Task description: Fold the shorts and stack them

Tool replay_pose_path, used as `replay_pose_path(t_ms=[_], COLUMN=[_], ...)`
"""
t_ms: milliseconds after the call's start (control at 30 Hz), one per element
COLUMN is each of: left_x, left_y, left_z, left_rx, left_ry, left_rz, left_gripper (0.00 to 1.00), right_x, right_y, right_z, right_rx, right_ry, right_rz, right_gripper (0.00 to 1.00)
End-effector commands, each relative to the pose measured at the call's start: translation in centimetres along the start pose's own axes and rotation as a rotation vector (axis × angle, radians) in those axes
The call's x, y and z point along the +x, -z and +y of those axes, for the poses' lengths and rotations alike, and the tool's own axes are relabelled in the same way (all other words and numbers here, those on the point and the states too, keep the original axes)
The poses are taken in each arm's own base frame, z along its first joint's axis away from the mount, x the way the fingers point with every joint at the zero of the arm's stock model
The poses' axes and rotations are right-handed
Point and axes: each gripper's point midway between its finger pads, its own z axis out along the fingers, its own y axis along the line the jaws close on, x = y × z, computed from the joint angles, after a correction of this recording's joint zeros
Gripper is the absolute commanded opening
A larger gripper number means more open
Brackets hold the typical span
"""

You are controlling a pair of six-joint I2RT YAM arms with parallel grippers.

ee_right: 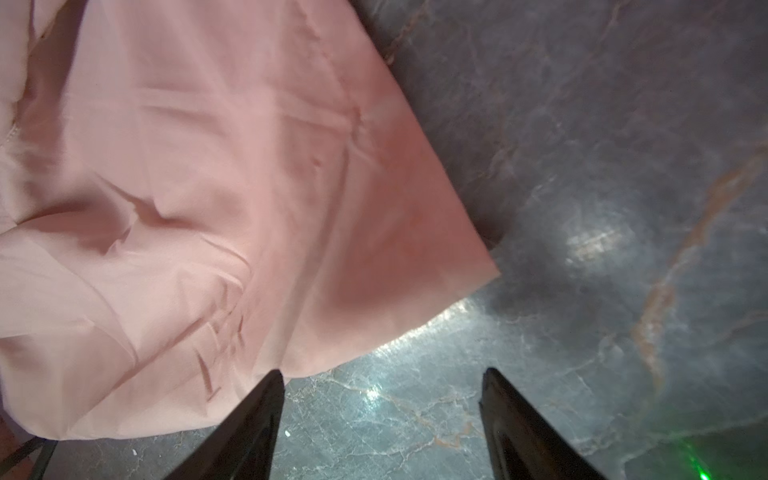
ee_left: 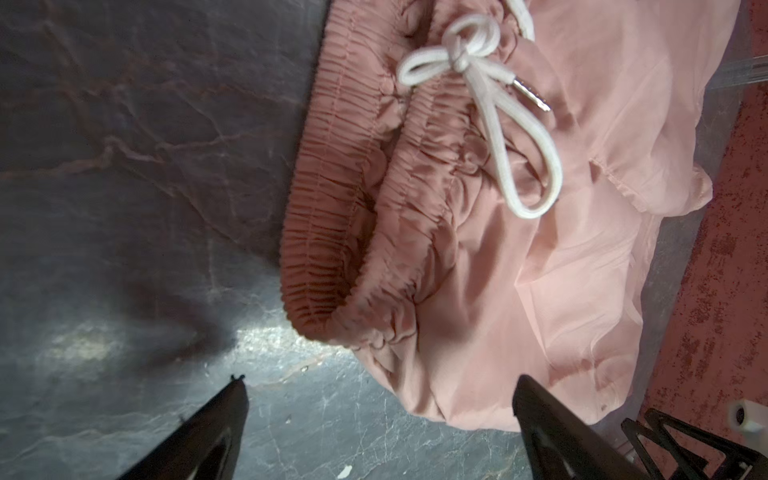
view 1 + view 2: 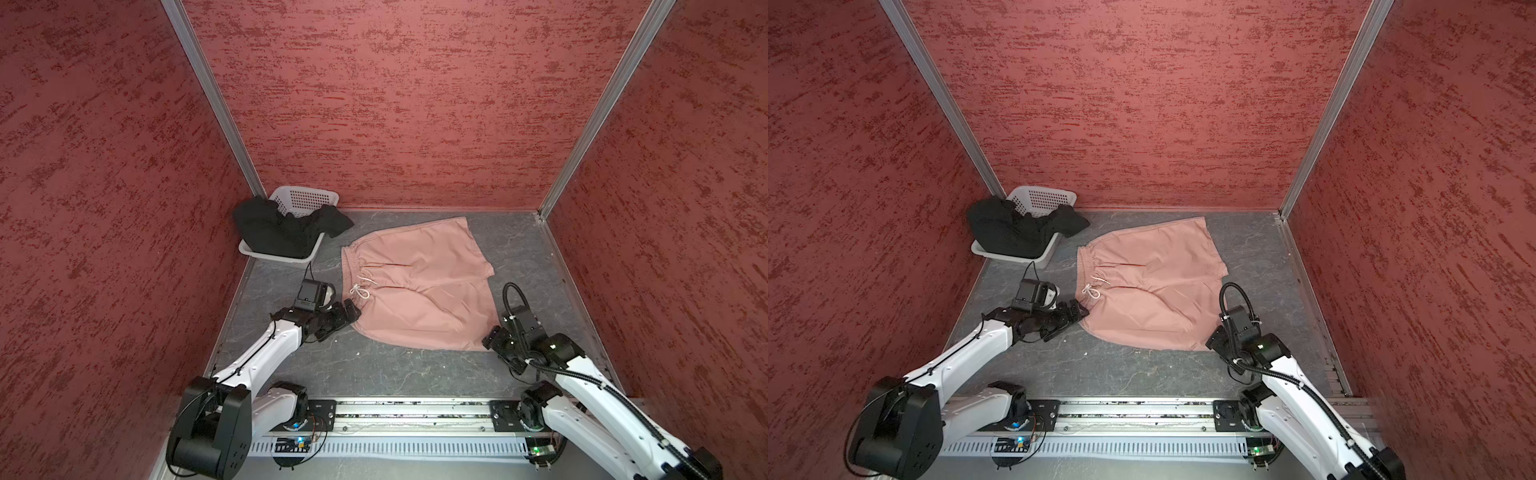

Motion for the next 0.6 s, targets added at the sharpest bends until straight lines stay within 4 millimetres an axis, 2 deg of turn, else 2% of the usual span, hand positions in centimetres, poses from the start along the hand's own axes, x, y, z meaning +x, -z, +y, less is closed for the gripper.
replay_pose_path(t_ms=[0,100,167,200,267,300,400,500,567], left_x=[-1.4,-1.5,-1.3,-1.2,-1.0,-0.8,-0.2,0.0,0.2], left_y=[-0.2,-0.8,-1.3,-1.5,-1.9,-2.1,-2.3,-1.8,-1.4], left_z=[-0.6,-0.5,-0.4,-0.3,0.2,0.6,0.8,1.1,1.1], left_rx=[0.026,0.039,0.047,0.051,0.045,0.037,0.075,0.065,0.052], left_ry=[-0.014,-0.002,0.002,0.005,0.012,0.028,0.064,0.067,0.052], left_rz=[-0.048,-0.053,-0.046,-0.043,-0.043,-0.045,-0.062,-0.072,-0.064], left_gripper=[0.99,0.99,0.98,0.94,0.79,0.71,0.54,0.26,0.12], right_x=[-0.3,-0.8,-1.3,-1.6,-1.7,-1.7,-1.8,-2.3,-2.8], right_y=[-0.6,-1.4,-1.4,-1.3,-1.4,-1.6,-2.1,-2.1,-1.8], right_z=[-0.9,-1.1,-1.2,-1.2,-1.2,-1.3,-2.0,-2.2,-2.4], right_rx=[0.026,0.035,0.047,0.046,0.038,0.035,0.050,0.055,0.065], right_ry=[-0.065,-0.073,-0.075,-0.078,-0.081,-0.082,-0.099,-0.107,-0.113], right_rz=[-0.023,-0.042,-0.067,-0.079,-0.085,-0.086,-0.092,-0.111,-0.132], right_gripper=[0.76,0.73,0.67,0.62,0.48,0.47,0.34,0.20,0.08])
